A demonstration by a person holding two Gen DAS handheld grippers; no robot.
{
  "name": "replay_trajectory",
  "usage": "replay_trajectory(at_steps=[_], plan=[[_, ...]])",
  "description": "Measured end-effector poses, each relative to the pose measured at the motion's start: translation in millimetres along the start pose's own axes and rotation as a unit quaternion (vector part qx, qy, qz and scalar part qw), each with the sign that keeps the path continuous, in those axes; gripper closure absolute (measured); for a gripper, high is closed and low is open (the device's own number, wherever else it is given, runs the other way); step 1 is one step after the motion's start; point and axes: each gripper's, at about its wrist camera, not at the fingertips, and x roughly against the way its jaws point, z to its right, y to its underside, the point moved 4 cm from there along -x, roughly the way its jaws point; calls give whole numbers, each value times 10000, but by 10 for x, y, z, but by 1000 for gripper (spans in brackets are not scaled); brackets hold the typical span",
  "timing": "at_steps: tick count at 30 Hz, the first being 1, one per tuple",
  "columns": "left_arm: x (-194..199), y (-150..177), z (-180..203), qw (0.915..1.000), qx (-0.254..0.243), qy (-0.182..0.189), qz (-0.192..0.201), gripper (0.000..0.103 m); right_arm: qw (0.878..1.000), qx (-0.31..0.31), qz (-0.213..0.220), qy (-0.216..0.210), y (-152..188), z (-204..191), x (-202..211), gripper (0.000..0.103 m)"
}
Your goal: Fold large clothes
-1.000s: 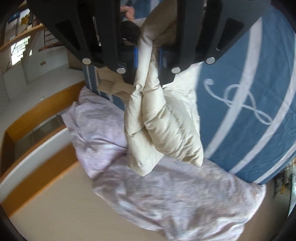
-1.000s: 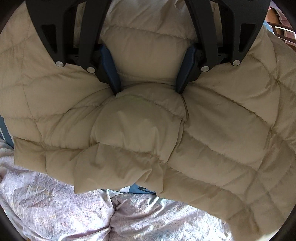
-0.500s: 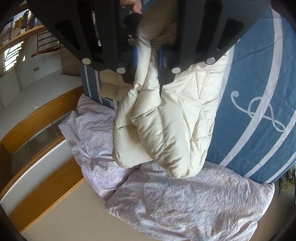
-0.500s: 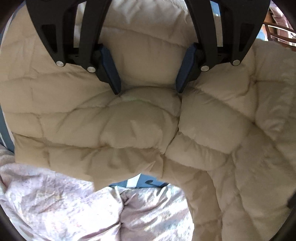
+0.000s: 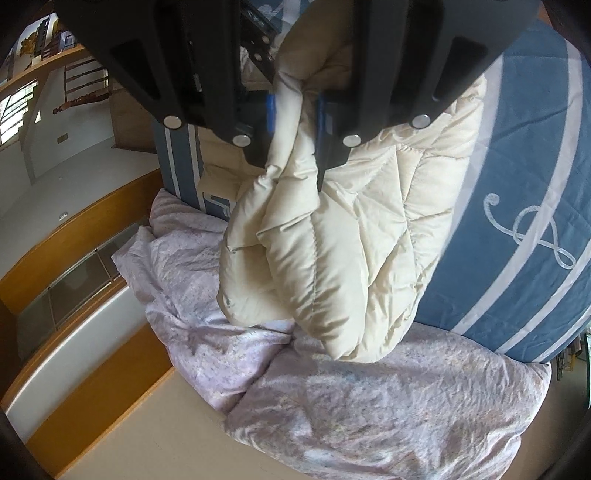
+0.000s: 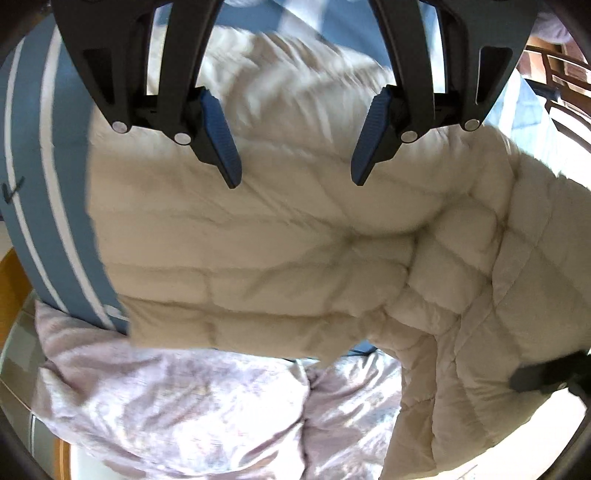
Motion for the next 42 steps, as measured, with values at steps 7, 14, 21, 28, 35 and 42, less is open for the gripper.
replay_trajectory(at_steps=[7,14,21,28,35,42], plan=[[-200,150,304,9998,-176,12,-130,87,9996,-216,-120,157,320,395,118,40],[-440,336,648,9985,-385,101,-378,88,9994,-300,-127,98,386,458,79,40],[-710,545,888,9961,-453,213,-727,88,9990,-432,-106,7,448,504,106,40],[-939,741,1083,9922,-527,375,-1062,88,9985,-528,-135,-53,507,535,103,40],[-1100,907,1161,9862,-502,622,-1453,87,9970,-750,-136,-135,548,580,112,40],[-1014,926,1159,9819,-357,973,-1587,70,9963,-835,-133,-148,532,672,83,40]])
